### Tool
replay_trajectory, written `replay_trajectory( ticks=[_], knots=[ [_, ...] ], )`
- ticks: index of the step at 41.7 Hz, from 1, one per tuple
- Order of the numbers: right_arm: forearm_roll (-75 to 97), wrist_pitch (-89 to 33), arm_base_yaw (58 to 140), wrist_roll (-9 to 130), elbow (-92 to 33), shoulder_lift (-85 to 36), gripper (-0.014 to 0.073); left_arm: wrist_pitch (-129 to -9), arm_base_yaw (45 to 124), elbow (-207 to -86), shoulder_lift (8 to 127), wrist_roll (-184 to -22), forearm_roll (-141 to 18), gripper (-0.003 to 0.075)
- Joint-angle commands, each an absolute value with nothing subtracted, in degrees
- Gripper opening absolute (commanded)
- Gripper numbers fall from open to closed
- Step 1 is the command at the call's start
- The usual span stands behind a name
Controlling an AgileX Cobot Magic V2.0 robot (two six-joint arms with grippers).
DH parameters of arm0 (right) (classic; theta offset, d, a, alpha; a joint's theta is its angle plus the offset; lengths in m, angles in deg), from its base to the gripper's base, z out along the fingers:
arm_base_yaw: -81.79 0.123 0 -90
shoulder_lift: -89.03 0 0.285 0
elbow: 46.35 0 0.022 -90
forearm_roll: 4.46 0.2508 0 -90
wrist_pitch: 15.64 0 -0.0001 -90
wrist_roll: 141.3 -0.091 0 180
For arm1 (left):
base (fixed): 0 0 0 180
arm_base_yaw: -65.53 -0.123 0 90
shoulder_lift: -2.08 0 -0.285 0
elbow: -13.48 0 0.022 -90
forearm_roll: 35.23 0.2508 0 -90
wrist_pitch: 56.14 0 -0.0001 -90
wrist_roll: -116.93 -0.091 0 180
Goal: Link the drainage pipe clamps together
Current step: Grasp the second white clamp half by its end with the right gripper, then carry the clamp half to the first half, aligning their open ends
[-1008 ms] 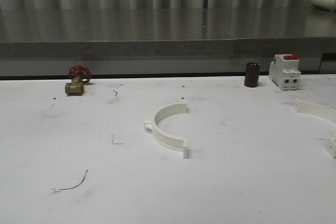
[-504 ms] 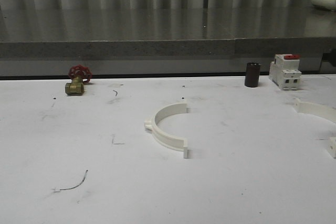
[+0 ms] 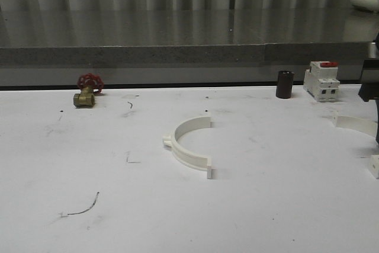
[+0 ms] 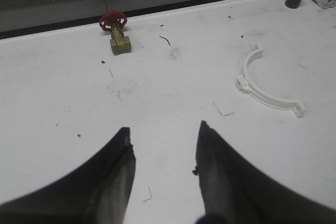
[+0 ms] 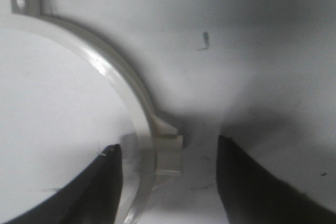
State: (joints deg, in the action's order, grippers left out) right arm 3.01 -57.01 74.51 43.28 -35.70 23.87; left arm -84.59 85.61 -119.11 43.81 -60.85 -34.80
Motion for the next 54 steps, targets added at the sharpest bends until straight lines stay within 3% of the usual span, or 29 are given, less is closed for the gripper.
replay_trajectory(
  ticks=[1, 6, 11, 26, 36, 54],
  knots=[
    [3.16, -55.54, 74.47, 44.12, -37.43, 21.17, 0.0307, -80.4, 85.41, -120.67, 43.87, -60.76, -35.23, 0.0283],
    [2.89, -55.54, 74.85, 44.12, -37.43, 21.17, 0.0188, -80.4, 85.41, -120.67, 43.87, -60.76, -35.23, 0.0283],
    [2.77, -55.24, 74.94, 44.12, -37.43, 21.17, 0.0132, -80.4, 85.41, -120.67, 43.87, -60.76, -35.23, 0.0283],
    [3.36, -54.65, 77.0, 44.07, -37.52, 19.43, 0.013, -80.4, 85.41, -120.67, 43.87, -60.76, -35.23, 0.0283],
    [2.64, -60.04, 83.78, 36.01, -42.13, 18.64, 0.013, -80.4, 85.41, -120.67, 43.87, -60.76, -35.23, 0.0283],
    [2.24, -59.02, 96.89, 19.87, -42.66, 18.64, 0.013, -80.4, 85.41, -120.67, 43.87, -60.76, -35.23, 0.0283]
  ],
)
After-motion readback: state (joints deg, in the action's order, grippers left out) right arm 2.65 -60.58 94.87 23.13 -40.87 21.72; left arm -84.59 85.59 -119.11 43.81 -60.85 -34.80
